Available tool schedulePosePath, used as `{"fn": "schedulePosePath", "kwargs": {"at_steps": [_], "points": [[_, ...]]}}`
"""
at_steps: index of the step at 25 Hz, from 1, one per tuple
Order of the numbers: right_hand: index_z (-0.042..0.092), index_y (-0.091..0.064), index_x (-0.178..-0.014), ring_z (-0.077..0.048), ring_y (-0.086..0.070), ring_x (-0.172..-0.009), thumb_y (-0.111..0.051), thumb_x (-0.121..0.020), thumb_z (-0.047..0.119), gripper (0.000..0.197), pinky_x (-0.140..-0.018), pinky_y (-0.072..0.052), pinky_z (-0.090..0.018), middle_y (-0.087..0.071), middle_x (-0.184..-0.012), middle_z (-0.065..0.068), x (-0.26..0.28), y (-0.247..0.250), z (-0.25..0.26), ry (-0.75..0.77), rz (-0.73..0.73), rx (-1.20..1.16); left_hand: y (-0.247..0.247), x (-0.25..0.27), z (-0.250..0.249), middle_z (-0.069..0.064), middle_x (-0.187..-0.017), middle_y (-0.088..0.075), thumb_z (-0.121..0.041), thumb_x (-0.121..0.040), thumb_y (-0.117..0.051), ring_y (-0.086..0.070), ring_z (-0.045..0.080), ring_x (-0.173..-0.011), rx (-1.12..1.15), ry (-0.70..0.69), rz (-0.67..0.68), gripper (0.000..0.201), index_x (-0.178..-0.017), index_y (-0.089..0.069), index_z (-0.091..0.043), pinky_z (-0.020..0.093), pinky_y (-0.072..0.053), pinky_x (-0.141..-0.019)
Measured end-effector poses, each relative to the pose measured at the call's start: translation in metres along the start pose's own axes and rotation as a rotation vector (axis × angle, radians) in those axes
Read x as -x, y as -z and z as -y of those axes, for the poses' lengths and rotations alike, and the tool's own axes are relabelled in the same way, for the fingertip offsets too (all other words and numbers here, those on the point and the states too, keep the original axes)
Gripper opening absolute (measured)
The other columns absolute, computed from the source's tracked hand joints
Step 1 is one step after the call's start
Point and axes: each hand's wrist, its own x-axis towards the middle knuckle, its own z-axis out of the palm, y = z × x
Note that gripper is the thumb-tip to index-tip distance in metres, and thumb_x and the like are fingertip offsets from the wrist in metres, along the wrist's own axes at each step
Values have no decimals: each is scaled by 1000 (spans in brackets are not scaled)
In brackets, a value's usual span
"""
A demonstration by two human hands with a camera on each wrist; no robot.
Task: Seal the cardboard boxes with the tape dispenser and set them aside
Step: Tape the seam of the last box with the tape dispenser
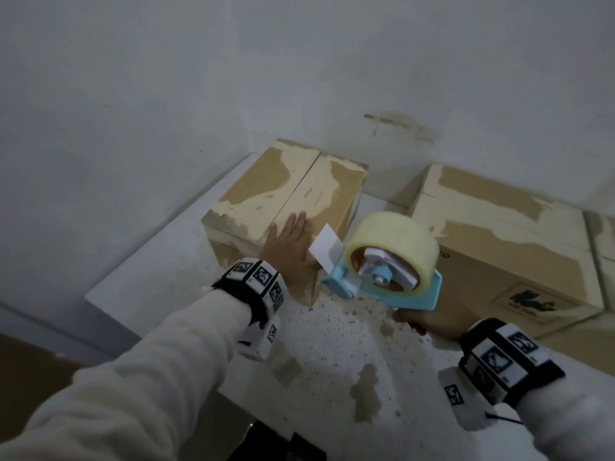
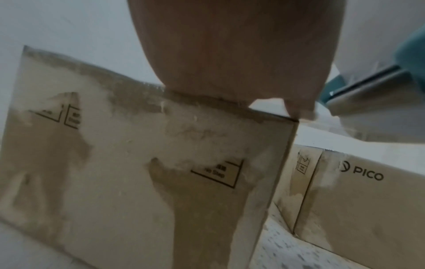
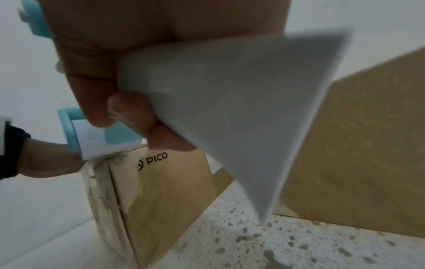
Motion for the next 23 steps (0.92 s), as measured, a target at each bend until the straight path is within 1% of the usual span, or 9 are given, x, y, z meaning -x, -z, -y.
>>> {"fn": "schedulePosePath", "kwargs": {"at_steps": [3, 7, 9, 11, 15, 17, 19, 22, 23], "points": [[16, -53, -68, 0, -43, -30, -64, -80, -8, 28, -38, -39, -14, -53, -36, 10, 5, 0, -8, -12, 6, -28, 0, -2, -1, 9, -159, 14, -54, -91, -36, 11, 25, -147, -2, -6, -3, 87, -150, 8, -7, 50, -1, -117], [17, -53, -68, 0, -43, -31, -64, -79, -6, 28, -38, -40, -15, -50, -41, 6, -1, 0, -13, 5, 21, 22, -2, -4, 0, 8, -159, 13, -53, -91, -40, 10, 25, -147, -1, 3, 10, 89, -149, 8, -8, 50, -1, -117], [13, -54, -70, -1, -43, -32, -64, -78, -6, 23, -39, -41, -17, -50, -47, 7, -6, -2, -15, 25, 44, 51, -2, -5, -1, 8, -159, 14, -48, -93, -39, 10, 26, -147, -21, 9, 5, 85, -149, 9, -7, 50, -1, -117], [7, -54, -76, -2, -43, -32, -63, -77, -6, 17, -39, -41, -18, -51, -51, 2, -12, -5, -19, 46, 57, 60, 0, -5, -3, 9, -159, 14, -41, -95, -37, 11, 27, -147, -51, 16, 0, 79, -149, 9, -6, 50, -2, -117], [0, -59, -87, -3, -45, -33, -63, -75, -6, 14, -40, -40, -21, -54, -55, -2, -26, -15, -28, 15, 48, 28, 1, 1, -8, 15, -158, 10, -38, -95, -40, 6, 32, -147, -94, 54, -45, 77, -149, 3, -3, 50, -5, -117], [0, -58, -84, -8, -45, -35, -63, -75, -5, 12, -40, -40, -23, -54, -57, -5, -32, -20, -33, -11, 58, 2, 2, 4, -9, 19, -158, 2, -33, -94, -42, -1, 34, -147, -51, 94, -72, 74, -148, -4, 0, 49, -12, -116], [3, -56, -77, -15, -44, -39, -62, -76, -6, 11, -40, -39, -24, -52, -55, -5, -35, -25, -34, -19, 76, -18, 2, 6, -10, 21, -157, -5, -28, -95, -39, -7, 35, -146, -15, 121, -57, 68, -147, -9, 3, 46, -19, -115], [15, -53, -63, -16, -40, -38, -61, -76, -8, 28, -42, -38, -28, -49, -43, 4, -36, -30, -35, -28, 77, -74, 4, 4, -13, 22, -157, -5, -27, -96, -38, -7, 36, -146, -7, 137, -7, 68, -147, -7, 4, 45, -20, -116], [17, -52, -60, -15, -39, -36, -60, -76, -10, 32, -43, -37, -28, -47, -39, 5, -36, -32, -36, -28, 73, -97, 4, 4, -14, 22, -157, -5, -28, -95, -38, -7, 36, -146, -8, 142, 3, 69, -147, -6, 5, 45, -20, -116]]}}
